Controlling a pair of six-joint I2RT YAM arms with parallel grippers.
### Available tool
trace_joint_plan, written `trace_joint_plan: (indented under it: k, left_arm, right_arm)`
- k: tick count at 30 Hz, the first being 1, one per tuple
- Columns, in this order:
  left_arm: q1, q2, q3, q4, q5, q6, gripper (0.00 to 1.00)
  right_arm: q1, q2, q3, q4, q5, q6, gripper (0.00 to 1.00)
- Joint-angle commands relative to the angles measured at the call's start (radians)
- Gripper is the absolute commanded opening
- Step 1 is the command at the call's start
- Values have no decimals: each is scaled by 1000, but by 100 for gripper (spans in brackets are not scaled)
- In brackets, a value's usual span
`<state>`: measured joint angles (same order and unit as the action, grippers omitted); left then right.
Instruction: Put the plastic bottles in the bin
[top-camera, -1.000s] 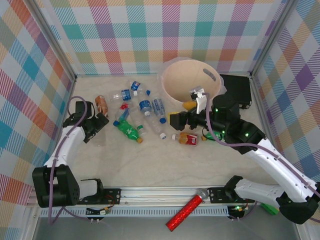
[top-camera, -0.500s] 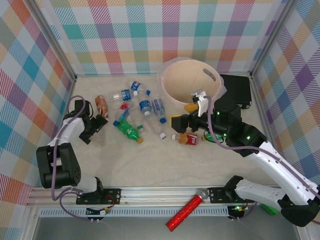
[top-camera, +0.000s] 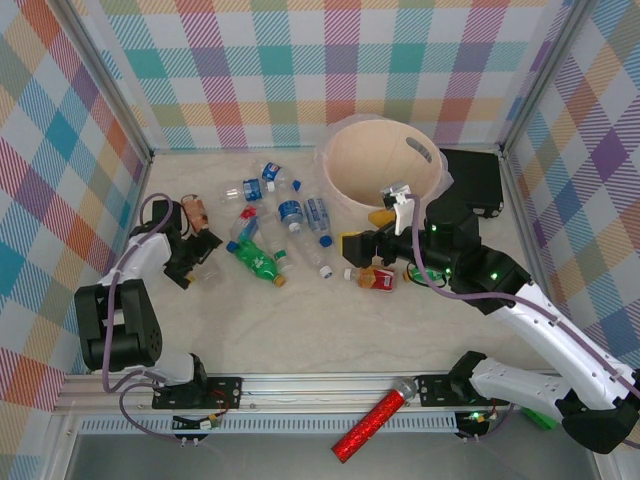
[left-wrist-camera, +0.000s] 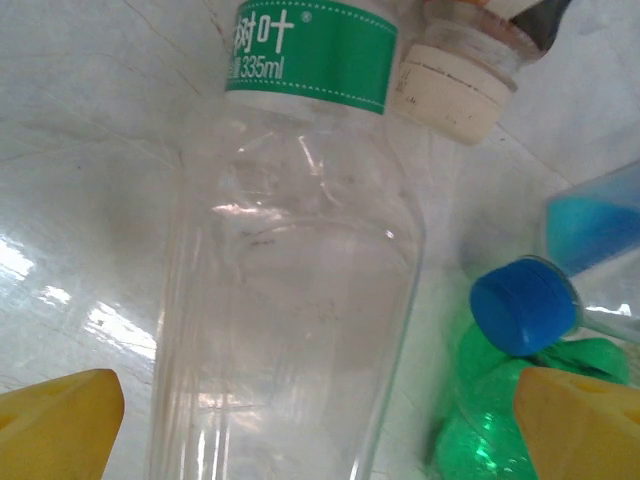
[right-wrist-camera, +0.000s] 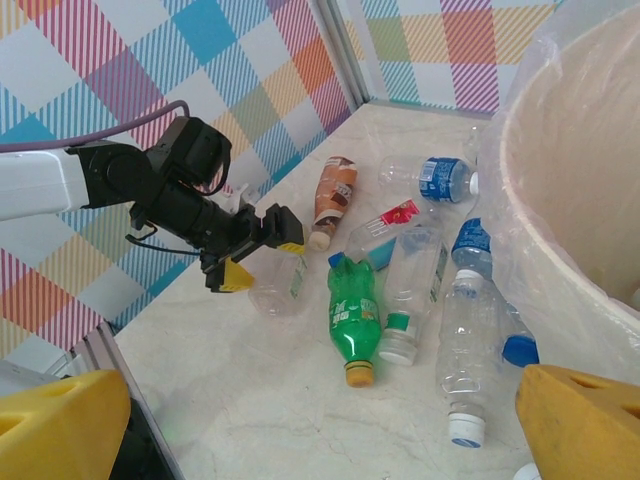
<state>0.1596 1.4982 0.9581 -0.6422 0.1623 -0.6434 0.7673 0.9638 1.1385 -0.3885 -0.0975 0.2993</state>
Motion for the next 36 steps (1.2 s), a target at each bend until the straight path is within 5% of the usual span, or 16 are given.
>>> trace_joint_plan:
  k: [1, 17, 36]
  left_arm:
    - [0, 35, 31, -70, -32, 35, 100]
    - [-44, 144, 86, -134, -127, 33, 92]
    - [-79, 135, 72, -137, -149, 58, 62]
  right_arm:
    - [7, -17, -14, 32, 23, -3, 99]
    - [7, -72, -60, 27, 46, -22, 99]
    - [7, -96, -57, 9, 39, -25, 99]
